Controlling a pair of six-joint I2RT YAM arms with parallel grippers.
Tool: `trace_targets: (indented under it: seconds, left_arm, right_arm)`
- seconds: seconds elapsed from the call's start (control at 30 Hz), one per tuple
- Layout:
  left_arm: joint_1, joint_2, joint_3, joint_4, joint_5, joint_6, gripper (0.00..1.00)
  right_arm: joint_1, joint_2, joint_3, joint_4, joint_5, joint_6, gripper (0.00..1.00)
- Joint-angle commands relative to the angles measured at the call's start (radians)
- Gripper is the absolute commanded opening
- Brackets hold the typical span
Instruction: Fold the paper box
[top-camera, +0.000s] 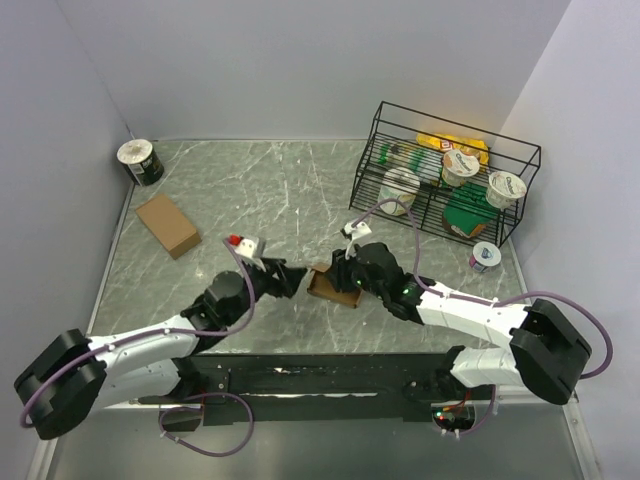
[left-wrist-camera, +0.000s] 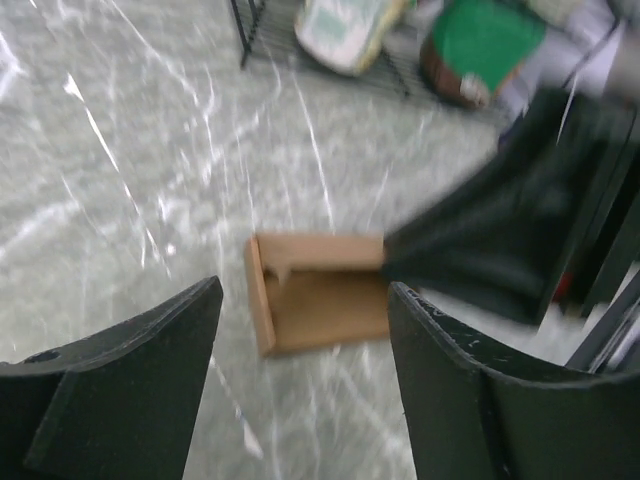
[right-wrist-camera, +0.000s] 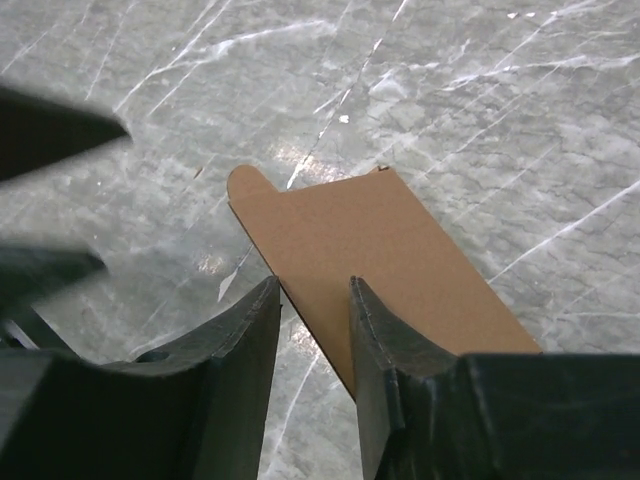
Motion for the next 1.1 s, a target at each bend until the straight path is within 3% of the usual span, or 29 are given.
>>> trace_targets:
  seconds: [0.0, 0.2, 0.47, 0.77, 1.07]
  left_arm:
    - [0.109, -0.012, 0.099, -0.092, 0.147, -0.125, 0.76]
    - [0.188, 0.173, 0.194, -0.071, 0.367, -0.207, 0.79]
    - [0.212, 0.449, 0.298, 0.032, 0.585, -0.273, 0.74]
    - [0.212, 0.552, 0.318, 0.034, 0.579, -0.256, 0.47]
    - [0.212, 0.636, 0.332, -0.006, 0.544, -0.202, 0.40]
  right_arm:
    - [-0.001, 0.010, -0.031, 0.034, 0.001, 0.003, 0.38]
    - [0.013, 0.014, -0.056, 0.020, 0.024, -0.020, 0.36]
    - [0.043, 0.042, -0.071, 0.019, 0.050, -0.034, 0.36]
    - [0.068, 0.119, -0.054, 0.016, 0.063, -0.042, 0.36]
    - [0.077, 0.155, -0.045, 0.010, 0.077, -0.042, 0.39]
